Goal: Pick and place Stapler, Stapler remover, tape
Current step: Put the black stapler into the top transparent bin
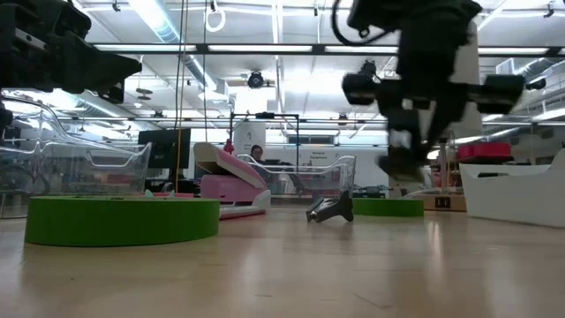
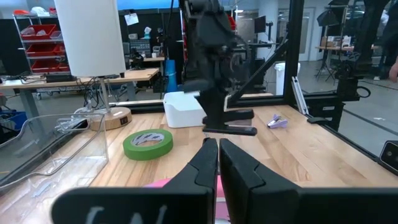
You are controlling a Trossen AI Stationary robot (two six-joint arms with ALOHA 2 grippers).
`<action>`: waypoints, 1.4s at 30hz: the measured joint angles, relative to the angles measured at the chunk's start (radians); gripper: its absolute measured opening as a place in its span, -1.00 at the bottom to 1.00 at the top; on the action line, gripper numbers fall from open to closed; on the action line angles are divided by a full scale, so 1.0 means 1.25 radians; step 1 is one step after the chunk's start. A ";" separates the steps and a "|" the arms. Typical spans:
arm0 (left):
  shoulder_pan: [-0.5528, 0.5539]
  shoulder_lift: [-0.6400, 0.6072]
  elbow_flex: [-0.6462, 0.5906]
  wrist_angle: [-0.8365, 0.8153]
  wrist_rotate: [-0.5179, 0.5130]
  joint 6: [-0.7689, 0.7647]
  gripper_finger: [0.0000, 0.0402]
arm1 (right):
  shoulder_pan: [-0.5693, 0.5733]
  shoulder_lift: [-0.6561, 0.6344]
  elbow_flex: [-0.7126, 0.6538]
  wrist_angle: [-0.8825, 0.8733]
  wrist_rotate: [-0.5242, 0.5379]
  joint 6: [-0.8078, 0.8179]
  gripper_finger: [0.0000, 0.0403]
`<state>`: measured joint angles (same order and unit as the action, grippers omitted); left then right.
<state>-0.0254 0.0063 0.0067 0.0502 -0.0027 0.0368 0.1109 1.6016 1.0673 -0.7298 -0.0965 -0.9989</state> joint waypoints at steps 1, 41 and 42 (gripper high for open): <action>0.000 0.000 0.000 0.000 0.000 0.000 -0.91 | -0.005 0.000 0.017 -0.002 0.009 0.001 -0.43; 0.000 0.000 0.000 0.000 0.000 0.000 -0.91 | -0.215 0.000 0.395 0.114 0.155 0.397 -0.42; 0.000 0.000 0.000 0.000 0.000 0.000 -0.91 | -0.216 0.000 0.396 0.114 0.155 0.398 -0.42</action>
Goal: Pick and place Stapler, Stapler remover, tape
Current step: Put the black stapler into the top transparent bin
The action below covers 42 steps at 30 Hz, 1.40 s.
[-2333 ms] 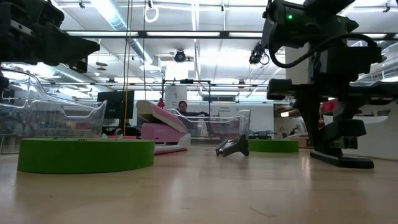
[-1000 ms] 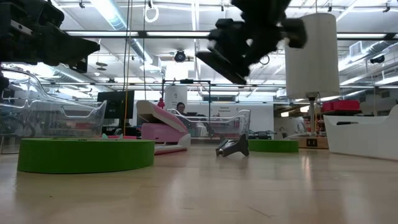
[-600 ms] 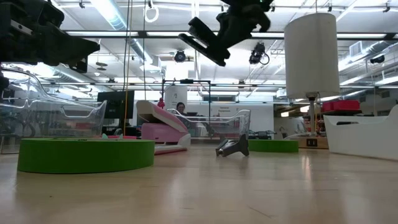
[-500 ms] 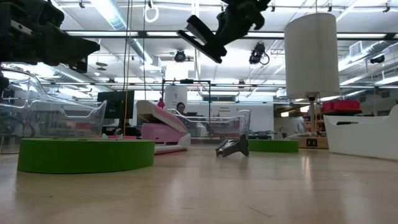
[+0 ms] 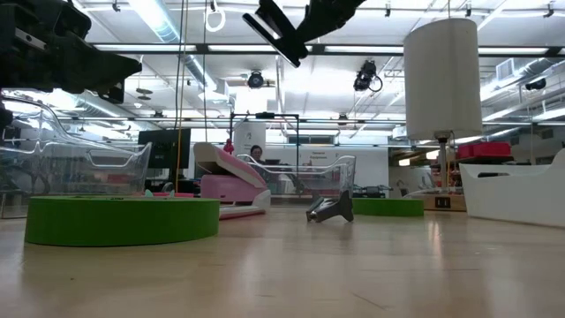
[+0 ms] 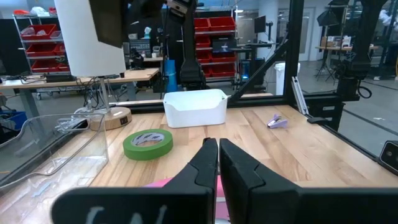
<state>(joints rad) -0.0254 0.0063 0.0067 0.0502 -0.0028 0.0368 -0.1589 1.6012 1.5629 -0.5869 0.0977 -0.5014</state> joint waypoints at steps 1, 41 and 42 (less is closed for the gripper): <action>0.000 0.000 0.000 0.000 0.000 0.000 -0.91 | -0.001 0.000 0.001 0.000 0.000 -0.001 -0.42; 0.000 0.000 0.000 -0.002 0.000 0.000 -0.91 | -0.272 0.226 0.002 -0.010 0.013 0.012 -0.41; 0.000 0.000 0.000 -0.002 0.000 0.000 -0.91 | -0.275 0.234 0.002 -0.010 0.013 0.006 -0.41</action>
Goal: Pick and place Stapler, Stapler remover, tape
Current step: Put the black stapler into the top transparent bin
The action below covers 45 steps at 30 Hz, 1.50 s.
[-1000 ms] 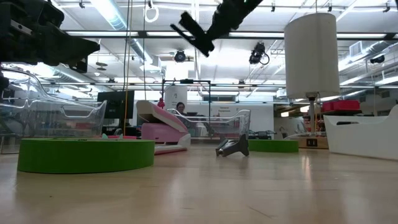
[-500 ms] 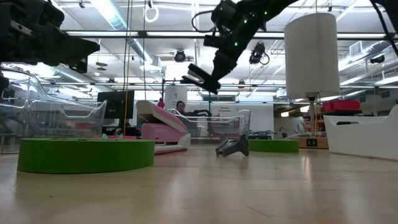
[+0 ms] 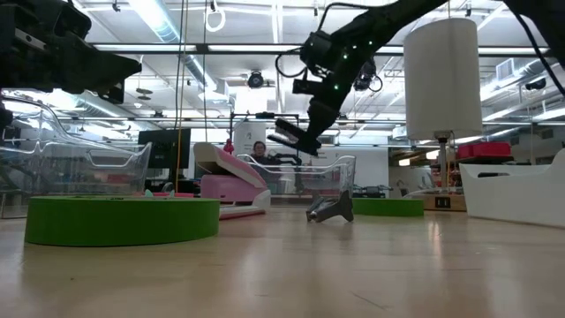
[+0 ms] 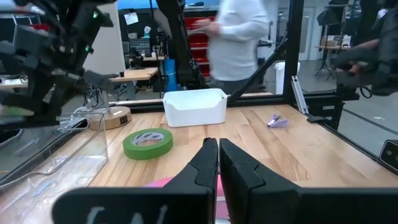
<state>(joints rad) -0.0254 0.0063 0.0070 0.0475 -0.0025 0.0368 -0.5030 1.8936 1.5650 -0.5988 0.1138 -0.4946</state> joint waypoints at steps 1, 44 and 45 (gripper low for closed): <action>0.000 0.000 0.000 0.000 0.000 0.000 -0.91 | -0.003 0.008 0.000 0.000 0.000 -0.010 -0.41; 0.000 0.000 0.000 0.000 0.000 0.000 -0.91 | -0.036 0.060 0.456 -0.558 -0.078 0.070 -0.41; 0.000 0.000 0.000 0.000 0.000 0.000 -0.91 | -0.036 0.060 0.464 -0.567 -0.085 0.075 -0.41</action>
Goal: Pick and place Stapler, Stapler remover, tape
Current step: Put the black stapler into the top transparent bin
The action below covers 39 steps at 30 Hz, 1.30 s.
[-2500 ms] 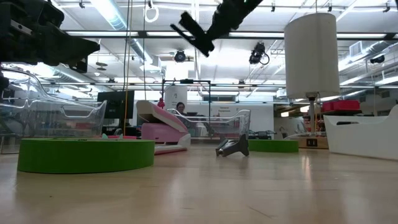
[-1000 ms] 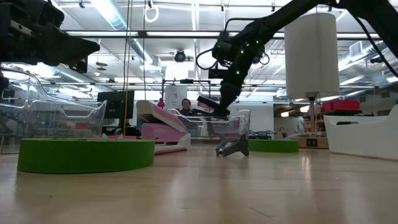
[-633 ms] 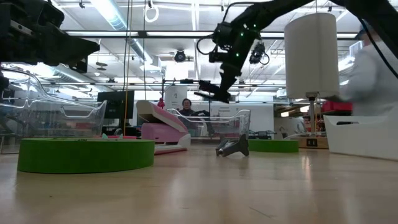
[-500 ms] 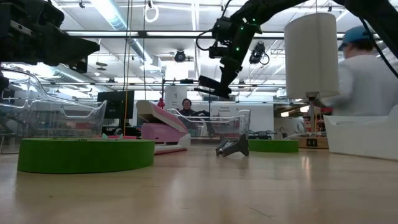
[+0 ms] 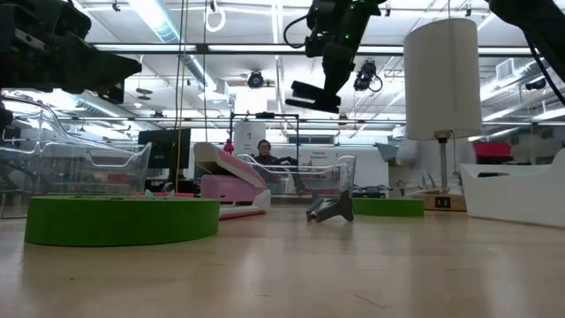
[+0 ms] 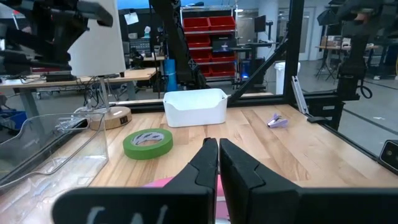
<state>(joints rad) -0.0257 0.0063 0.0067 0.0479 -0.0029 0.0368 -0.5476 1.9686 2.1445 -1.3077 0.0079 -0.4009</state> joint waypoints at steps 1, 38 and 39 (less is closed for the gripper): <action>0.000 0.000 0.000 0.000 0.000 0.000 -0.91 | 0.001 0.000 0.005 -0.003 -0.001 0.003 -0.41; 0.000 0.000 0.000 0.000 0.000 0.000 -0.91 | -0.052 0.270 0.014 0.063 -0.020 -0.091 -0.41; 0.000 0.000 0.000 0.000 0.000 0.000 -0.91 | -0.054 0.275 0.014 0.067 -0.020 -0.096 -0.41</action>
<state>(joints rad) -0.0255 0.0063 0.0069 0.0479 -0.0025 0.0368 -0.6149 2.3123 2.1616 -1.2244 -0.0172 -0.5208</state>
